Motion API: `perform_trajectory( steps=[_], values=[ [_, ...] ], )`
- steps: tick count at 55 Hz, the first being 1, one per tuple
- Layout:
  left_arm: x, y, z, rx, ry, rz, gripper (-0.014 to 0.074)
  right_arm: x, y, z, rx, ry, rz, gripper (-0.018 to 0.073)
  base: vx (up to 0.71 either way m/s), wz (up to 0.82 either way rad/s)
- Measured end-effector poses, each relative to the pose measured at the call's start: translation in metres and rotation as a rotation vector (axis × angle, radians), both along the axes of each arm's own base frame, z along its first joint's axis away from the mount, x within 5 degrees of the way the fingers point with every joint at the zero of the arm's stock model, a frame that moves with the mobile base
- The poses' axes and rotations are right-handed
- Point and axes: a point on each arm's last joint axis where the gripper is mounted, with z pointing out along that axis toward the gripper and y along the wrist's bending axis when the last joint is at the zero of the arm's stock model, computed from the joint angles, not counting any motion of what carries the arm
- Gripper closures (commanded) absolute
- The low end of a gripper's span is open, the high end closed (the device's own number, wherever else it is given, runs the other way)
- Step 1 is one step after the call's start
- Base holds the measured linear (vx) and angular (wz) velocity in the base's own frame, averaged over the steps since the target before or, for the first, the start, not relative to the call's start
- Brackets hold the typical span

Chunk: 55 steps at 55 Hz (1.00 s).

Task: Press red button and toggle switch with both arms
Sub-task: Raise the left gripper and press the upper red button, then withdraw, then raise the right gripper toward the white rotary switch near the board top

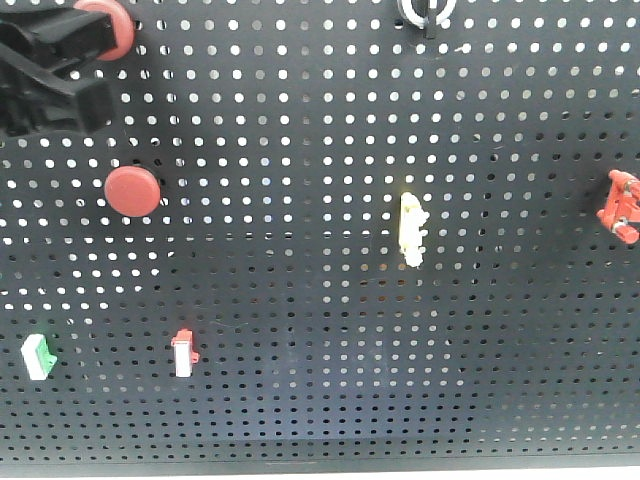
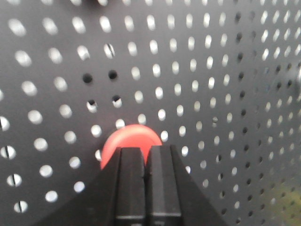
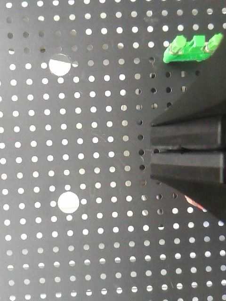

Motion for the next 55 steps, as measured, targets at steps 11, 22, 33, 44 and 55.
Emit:
perform_trajectory(
  steps=[11, 22, 33, 44, 55],
  values=[
    [0.009, -0.004, -0.001, -0.003, -0.006, 0.002, 0.0594, -0.001, 0.0, 0.002, 0.0, -0.022, 0.0, 0.0557, 0.0, 0.0],
    [0.011, -0.009, 0.004, -0.025, -0.048, -0.009, 0.0594, -0.001, 0.0, 0.003, 0.0, -0.038, -0.001, 0.0557, 0.0, 0.0],
    [-0.011, 0.001, 0.012, -0.015, -0.031, -0.016, 0.0595, -0.001, 0.002, 0.003, -0.078, -0.031, -0.011, 0.0557, 0.0, 0.0],
    [-0.056, 0.025, 0.01, -0.006, -0.002, -0.02, 0.0595, 0.004, 0.021, 0.021, -0.208, -0.064, 0.093, 0.0557, 0.0, 0.0],
    [-0.096, 0.046, -0.005, -0.019, -0.026, -0.021, 0.0595, 0.03, 0.067, 0.055, -0.335, -0.105, 0.293, 0.0557, 0.0, 0.0]
  ],
)
